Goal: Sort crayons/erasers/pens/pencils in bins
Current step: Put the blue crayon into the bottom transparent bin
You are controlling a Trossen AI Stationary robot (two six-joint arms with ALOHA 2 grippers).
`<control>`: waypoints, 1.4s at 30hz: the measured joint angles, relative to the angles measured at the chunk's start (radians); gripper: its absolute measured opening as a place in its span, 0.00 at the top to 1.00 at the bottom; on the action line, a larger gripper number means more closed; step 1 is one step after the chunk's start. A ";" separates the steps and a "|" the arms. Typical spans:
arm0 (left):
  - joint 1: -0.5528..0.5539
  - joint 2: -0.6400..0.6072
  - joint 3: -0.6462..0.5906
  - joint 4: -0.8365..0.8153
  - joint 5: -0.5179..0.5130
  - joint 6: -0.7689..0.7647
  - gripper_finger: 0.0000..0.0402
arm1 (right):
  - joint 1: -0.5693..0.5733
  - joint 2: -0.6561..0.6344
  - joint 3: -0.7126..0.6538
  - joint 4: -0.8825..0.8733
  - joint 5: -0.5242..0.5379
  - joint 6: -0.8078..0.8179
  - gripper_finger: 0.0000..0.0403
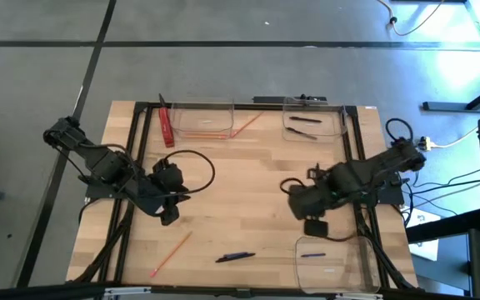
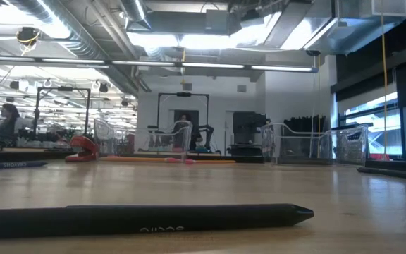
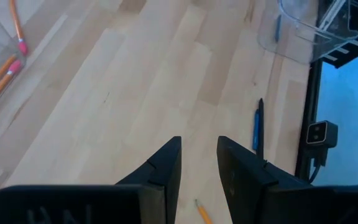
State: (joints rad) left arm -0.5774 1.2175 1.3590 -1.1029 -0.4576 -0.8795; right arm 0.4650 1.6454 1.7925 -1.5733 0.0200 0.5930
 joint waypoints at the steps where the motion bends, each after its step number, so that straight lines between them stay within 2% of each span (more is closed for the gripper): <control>1: 0.000 0.000 0.000 -0.001 0.000 0.000 0.76 | 0.017 -0.018 -0.020 0.001 -0.012 0.022 0.93; 10: 0.000 0.000 0.000 -0.001 -0.002 0.001 0.76 | 0.188 -0.097 -0.153 0.025 -0.144 0.247 0.93; 16: 0.000 0.000 0.000 -0.001 -0.003 0.001 0.76 | 0.282 -0.096 -0.249 0.194 -0.256 0.321 0.93; 19: 0.000 0.000 0.000 0.001 -0.003 0.001 0.76 | 0.311 -0.096 -0.306 0.311 -0.276 0.349 0.93; 32: 0.000 0.000 0.000 0.049 -0.002 0.002 0.76 | 0.333 -0.096 -0.579 0.666 -0.318 0.348 0.93; 42: 0.000 0.000 0.000 0.058 0.015 0.002 0.76 | 0.333 -0.095 -0.729 0.756 -0.355 0.345 0.93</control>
State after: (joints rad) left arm -0.5774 1.2175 1.3590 -1.0453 -0.4427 -0.8780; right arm 0.7982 1.5501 1.0640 -0.8175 -0.3347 0.9381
